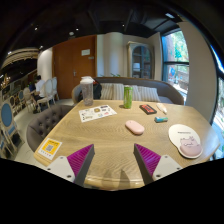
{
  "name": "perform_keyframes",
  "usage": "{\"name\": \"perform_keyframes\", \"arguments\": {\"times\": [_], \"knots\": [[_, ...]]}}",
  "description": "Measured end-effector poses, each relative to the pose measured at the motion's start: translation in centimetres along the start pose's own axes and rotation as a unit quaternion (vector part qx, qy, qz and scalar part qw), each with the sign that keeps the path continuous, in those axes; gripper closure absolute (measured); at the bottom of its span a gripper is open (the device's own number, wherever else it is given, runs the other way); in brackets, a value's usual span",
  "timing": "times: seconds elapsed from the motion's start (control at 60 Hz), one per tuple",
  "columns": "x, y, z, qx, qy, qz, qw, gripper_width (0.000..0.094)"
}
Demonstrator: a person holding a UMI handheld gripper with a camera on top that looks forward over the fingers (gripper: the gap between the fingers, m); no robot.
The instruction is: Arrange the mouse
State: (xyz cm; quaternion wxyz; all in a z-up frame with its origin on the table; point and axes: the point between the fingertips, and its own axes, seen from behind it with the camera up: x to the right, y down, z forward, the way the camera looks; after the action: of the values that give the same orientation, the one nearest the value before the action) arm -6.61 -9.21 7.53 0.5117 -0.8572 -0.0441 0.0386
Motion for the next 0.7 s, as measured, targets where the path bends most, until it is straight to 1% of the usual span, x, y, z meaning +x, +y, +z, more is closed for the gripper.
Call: {"name": "perform_keyframes", "arguments": {"times": [0.1,0.167,0.283,0.35,0.4,0.5,0.567,0.65,0.7], "knots": [[1.3,0.2,0.7,0.0,0.013,-0.001,1.0,0.0105],[3.0,0.6,1.8,-0.009,0.023,0.001,1.0,0.0105],[5.9,1.0,4.5,-0.026,0.042,-0.004,0.999,0.0105],[7.0,0.5,6.5,-0.021,0.041,-0.014,0.999,0.0106],[8.0,0.8,7.9,-0.032,0.047,-0.008,0.998,0.0108],[8.8,0.6,10.8,-0.048,0.031,0.006,0.998,0.0112],[9.5,0.9,12.7,-0.063,0.03,0.011,0.997,0.0112],[10.7,0.9,14.9,-0.072,0.035,0.015,0.997,0.0111],[10.9,1.3,16.3,-0.082,0.027,0.015,0.996,0.011]]}}
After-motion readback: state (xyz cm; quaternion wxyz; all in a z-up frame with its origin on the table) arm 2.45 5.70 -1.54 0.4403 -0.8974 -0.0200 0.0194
